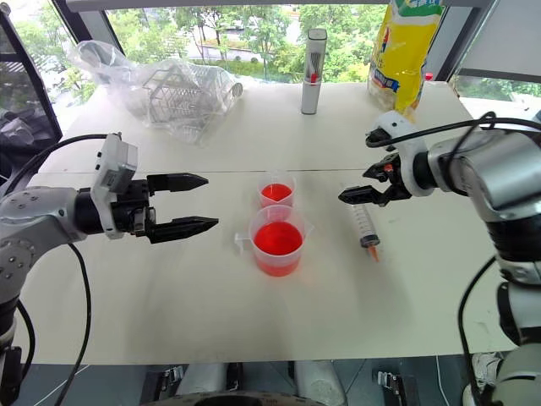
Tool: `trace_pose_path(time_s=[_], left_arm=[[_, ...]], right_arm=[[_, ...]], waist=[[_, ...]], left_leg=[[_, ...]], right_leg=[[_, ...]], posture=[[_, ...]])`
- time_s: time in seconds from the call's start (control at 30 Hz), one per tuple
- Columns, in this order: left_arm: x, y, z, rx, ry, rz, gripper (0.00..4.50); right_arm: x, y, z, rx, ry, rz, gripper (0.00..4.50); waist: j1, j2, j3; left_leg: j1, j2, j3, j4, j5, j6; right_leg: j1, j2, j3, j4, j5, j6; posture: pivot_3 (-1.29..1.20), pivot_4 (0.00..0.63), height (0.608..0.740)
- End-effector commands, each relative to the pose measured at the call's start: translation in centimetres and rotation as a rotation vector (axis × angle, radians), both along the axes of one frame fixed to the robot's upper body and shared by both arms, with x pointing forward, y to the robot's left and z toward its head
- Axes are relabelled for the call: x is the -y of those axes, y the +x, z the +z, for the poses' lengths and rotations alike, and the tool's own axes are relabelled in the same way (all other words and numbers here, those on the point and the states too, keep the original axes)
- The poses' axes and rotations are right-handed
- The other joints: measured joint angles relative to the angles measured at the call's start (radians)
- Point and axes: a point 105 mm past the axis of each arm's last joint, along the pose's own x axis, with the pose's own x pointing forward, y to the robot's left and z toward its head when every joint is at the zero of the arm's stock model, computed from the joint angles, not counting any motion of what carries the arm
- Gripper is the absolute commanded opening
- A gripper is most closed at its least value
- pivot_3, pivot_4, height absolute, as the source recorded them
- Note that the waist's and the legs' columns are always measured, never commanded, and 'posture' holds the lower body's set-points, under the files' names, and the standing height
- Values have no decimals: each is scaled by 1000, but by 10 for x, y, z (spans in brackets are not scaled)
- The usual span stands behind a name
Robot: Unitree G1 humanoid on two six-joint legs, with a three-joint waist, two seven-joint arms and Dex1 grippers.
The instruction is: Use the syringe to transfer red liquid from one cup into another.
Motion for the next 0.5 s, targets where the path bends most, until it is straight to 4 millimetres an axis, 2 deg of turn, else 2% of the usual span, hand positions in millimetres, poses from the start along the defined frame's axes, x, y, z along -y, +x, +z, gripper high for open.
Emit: trace_pose_path(time_s=[0.03,0.13,0.5], left_arm=[[1,0,7,58,-14,6,4500],[1,0,5,62,-21,17,4500],[-2,-2,4,74,-22,51,4500]], right_arm=[[17,13,-22,-110,-70,-181,4485],[24,23,-39,-145,-118,-253,4485],[23,41,-72,-223,-155,-318,4485]], waist=[[0,0,0],[2,0,0],[-1,0,0]], left_leg=[[0,0,0,0,0,0],[-1,0,0,0,0,0],[-1,-1,0,0,0,0]], right_leg=[[0,0,0,0,0,0],[-1,0,0,0,0,0],[-2,1,0,3,0,0]], posture=[[0,150,740],[0,150,740],[0,150,740]])
